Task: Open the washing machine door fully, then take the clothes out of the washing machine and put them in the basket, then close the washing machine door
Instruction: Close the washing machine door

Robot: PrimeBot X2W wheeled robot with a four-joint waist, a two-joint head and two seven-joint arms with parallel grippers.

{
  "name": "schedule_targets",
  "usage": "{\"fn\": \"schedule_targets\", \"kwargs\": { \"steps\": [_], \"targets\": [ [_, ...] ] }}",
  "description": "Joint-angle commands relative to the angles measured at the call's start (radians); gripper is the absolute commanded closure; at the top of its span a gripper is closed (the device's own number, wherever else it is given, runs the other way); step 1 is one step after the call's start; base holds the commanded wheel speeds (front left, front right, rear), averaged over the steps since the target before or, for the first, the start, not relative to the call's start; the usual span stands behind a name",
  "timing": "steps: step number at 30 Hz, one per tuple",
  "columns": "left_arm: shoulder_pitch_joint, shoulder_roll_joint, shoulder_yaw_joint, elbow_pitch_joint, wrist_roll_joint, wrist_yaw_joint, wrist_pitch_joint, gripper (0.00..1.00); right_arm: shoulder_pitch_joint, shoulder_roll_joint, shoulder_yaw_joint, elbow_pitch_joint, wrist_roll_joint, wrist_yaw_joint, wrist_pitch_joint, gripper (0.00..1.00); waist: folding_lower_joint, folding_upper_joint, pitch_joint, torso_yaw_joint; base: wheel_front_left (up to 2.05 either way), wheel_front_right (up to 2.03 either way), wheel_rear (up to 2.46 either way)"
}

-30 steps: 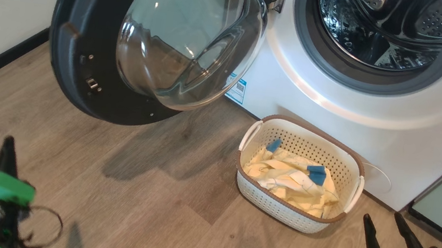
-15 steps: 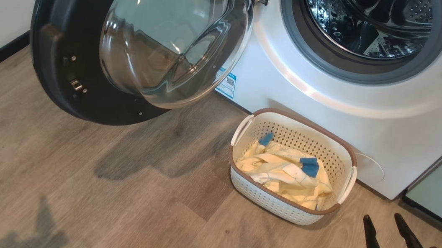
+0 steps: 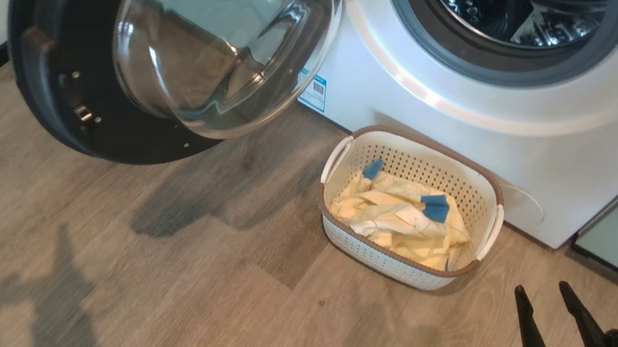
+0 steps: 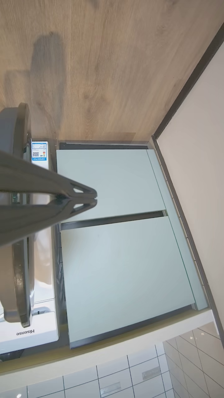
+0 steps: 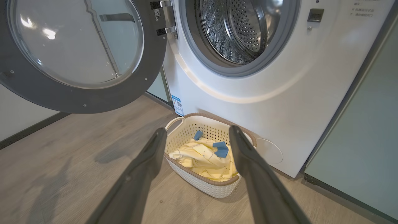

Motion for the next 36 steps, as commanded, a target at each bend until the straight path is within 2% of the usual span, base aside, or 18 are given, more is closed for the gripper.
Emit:
{"fn": "schedule_targets", "kwargs": {
  "steps": [1, 8, 17, 36],
  "targets": [
    [-0.056, 0.078, 0.019, -0.006, -0.012, 0.009, 0.022, 1.00, -0.046, -0.035, 0.019, -0.029, -0.008, 0.004, -0.010, 0.00, -0.0001, 0.0000, 0.012, -0.008, 0.00, 0.00, 0.00],
    [-0.174, 0.121, 0.008, 0.091, -0.022, 0.035, 0.074, 1.00, -0.066, -0.055, 0.040, -0.024, -0.007, 0.004, -0.010, 0.00, -0.0001, 0.0000, 0.038, -0.038, 0.00, 0.00, 0.00],
    [-0.292, 0.153, -0.029, 0.159, -0.003, 0.038, 0.113, 1.00, -0.085, -0.070, 0.048, -0.029, -0.010, 0.004, -0.010, 0.00, -0.0001, 0.0000, 0.074, -0.071, 0.00, 0.00, 0.00],
    [-0.439, 0.148, -0.116, 0.257, 0.035, 0.012, 0.252, 1.00, -0.119, -0.073, 0.049, -0.025, -0.010, 0.004, -0.010, 0.00, -0.0001, 0.0000, 0.127, -0.098, 0.00, 0.00, 0.00]
  ]
}}
